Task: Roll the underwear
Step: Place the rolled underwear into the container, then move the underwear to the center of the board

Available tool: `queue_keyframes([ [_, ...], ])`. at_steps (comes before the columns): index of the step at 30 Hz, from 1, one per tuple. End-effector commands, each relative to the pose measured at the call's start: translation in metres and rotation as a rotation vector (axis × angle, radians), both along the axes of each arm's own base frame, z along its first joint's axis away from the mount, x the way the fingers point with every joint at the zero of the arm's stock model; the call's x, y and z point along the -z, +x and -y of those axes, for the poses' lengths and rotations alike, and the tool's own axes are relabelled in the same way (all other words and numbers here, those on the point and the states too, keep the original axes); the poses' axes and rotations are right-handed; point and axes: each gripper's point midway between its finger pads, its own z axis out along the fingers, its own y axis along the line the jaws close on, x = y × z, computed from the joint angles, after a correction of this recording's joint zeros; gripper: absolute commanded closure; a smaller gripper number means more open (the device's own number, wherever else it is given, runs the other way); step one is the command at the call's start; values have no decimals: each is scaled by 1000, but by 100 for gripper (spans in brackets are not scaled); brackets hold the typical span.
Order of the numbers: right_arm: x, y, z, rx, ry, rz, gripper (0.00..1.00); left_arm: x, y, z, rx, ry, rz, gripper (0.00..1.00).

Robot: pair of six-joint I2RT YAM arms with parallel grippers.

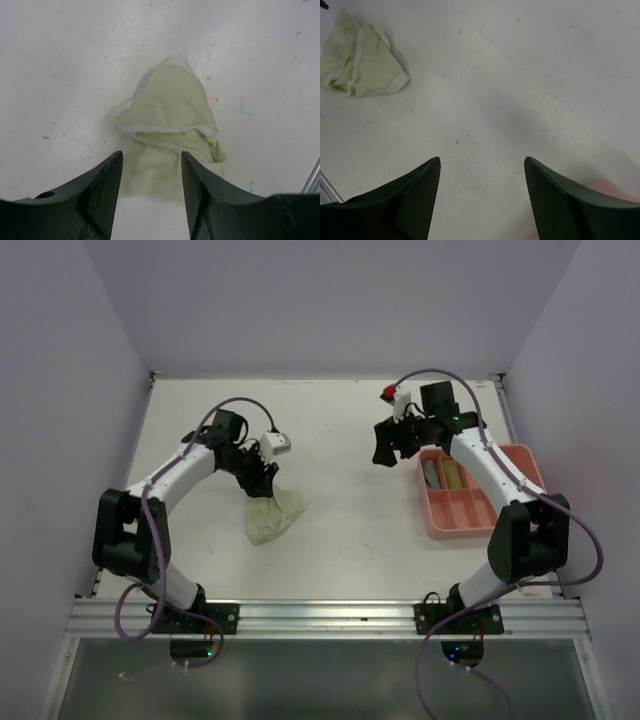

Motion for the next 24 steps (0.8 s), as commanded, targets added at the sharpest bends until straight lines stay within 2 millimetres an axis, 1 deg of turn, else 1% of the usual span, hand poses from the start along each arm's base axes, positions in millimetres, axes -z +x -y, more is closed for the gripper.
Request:
queue_keyframes([
  [1, 7, -13, -48, -141, 103, -50, 30, -69, 12, 4, -14, -156, 151, 45],
  [2, 11, -20, -65, -187, 107, -64, 31, -76, 17, 2, -30, -159, 168, 45],
  [3, 11, -20, -75, -204, 114, -70, 32, -73, 21, -2, -47, -156, 149, 45],
  [4, 15, -19, -85, -218, 119, -76, 32, -69, 22, -2, -53, -152, 128, 46],
  [5, 27, -25, -101, -252, 126, -114, 32, -65, 22, -1, -59, -154, 96, 46],
  [6, 29, -24, -112, -255, 149, -140, 32, -53, 22, 1, -69, -161, 36, 46],
  [7, 30, -22, -123, -269, 175, -142, 32, -49, 24, 3, -81, -173, 19, 47],
  [8, 42, -28, -136, -273, 202, -204, 32, -42, 22, 5, -124, -185, -30, 47],
  [9, 43, -28, -144, -286, 222, -214, 32, -32, 21, 6, -131, -188, -60, 46],
  [10, 44, -26, -154, -304, 239, -204, 31, -29, 24, 7, -136, -194, -57, 46],
  [11, 48, -31, -166, -327, 242, -208, 31, -18, 19, 4, -151, -180, -76, 46],
  [13, 60, -29, -181, -354, 215, -192, 31, -13, 25, -1, -190, -168, -49, 46],
  [14, 64, -36, -195, -407, 191, -172, 31, -9, 25, -10, -220, -158, -50, 46],
  [15, 71, -31, -204, -416, 161, -158, 31, -7, 27, -16, -239, -155, -50, 46],
  [16, 76, -32, -210, -430, 142, -154, 31, -3, 27, -22, -259, -145, -65, 46],
  [17, 77, -37, -222, -459, 137, -140, 31, -2, 32, -34, -277, -136, -62, 47],
  [18, 83, -34, -230, -468, 134, -140, 30, 4, 30, -38, -280, -134, -91, 47],
  [19, 85, -35, -239, -484, 129, -126, 30, 8, 28, -47, -300, -129, -114, 47],
  [20, 83, -30, -246, -488, 126, -104, 29, 14, 27, -51, -298, -117, -124, 48],
  [21, 92, -28, -248, -487, 109, -108, 29, 17, 25, -53, -296, -111, -132, 48],
  [22, 94, -30, -254, -498, 108, -106, 28, 21, 21, -55, -294, -110, -148, 49],
  [24, 92, -26, -262, -502, 113, -95, 28, 27, 15, -54, -284, -111, -172, 50],
])
